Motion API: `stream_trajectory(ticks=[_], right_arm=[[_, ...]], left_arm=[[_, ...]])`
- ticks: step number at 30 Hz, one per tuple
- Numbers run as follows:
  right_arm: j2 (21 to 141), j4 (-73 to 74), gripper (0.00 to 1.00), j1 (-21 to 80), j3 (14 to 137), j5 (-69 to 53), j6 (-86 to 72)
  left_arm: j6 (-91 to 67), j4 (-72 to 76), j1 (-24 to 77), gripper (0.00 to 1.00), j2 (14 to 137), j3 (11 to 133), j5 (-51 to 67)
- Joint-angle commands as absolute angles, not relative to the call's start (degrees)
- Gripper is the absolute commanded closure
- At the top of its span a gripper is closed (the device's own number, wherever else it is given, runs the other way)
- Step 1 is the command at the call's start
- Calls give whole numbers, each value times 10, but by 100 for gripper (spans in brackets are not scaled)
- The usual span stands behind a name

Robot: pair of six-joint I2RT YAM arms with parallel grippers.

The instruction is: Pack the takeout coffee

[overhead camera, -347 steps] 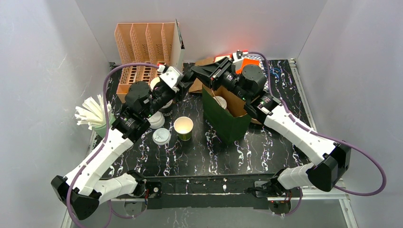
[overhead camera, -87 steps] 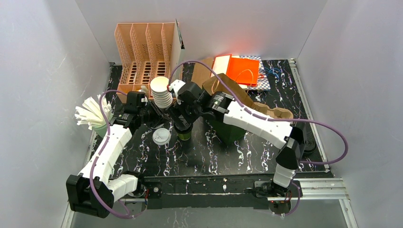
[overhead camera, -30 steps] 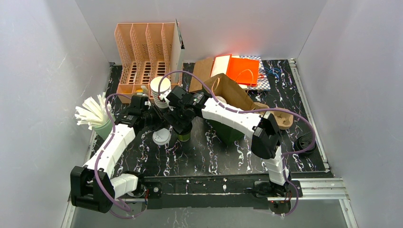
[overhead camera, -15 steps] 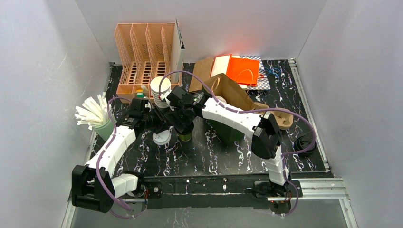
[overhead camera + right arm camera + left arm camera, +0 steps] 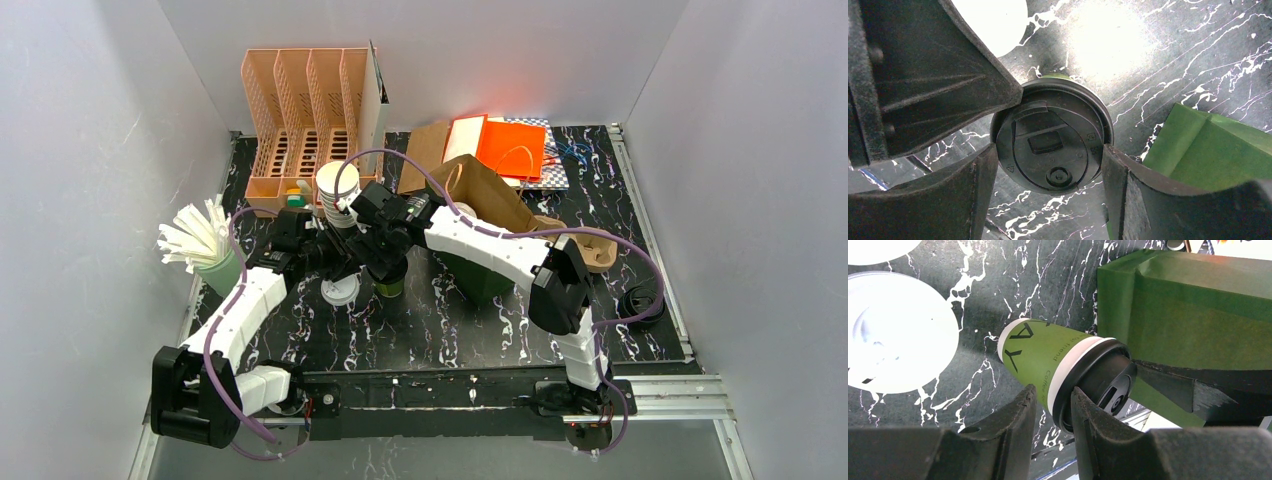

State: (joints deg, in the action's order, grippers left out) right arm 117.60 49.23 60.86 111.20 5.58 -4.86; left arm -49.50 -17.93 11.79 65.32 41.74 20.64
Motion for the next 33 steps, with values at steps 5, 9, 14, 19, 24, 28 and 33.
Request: stream_trajectory(ticks=[5,9,14,19,24,28,33], right_arm=[[1194,500,34,608,1082,37,-69],[1197,507,35,608,1076,42,-70],[1197,510,35,608,1057,39,-77],[1194,505,36,608,1033,33,-84],[1194,503,37,608,1013,32,-87],[1196,501,37,608,1002,32,-87],[1202,506,37,608,1001,23,-87]], left_arm=[[-496,-179,117,74,664,396,240],[-491,-179,117,76,669,396,240],[-489,-181,117,78,670,388,237],[-480,-192,117,79,671,383,232],[-471,-207,117,80,673,378,227],[-467,-209,117,80,673,373,226],[-462,-215,117,80,678,369,225]])
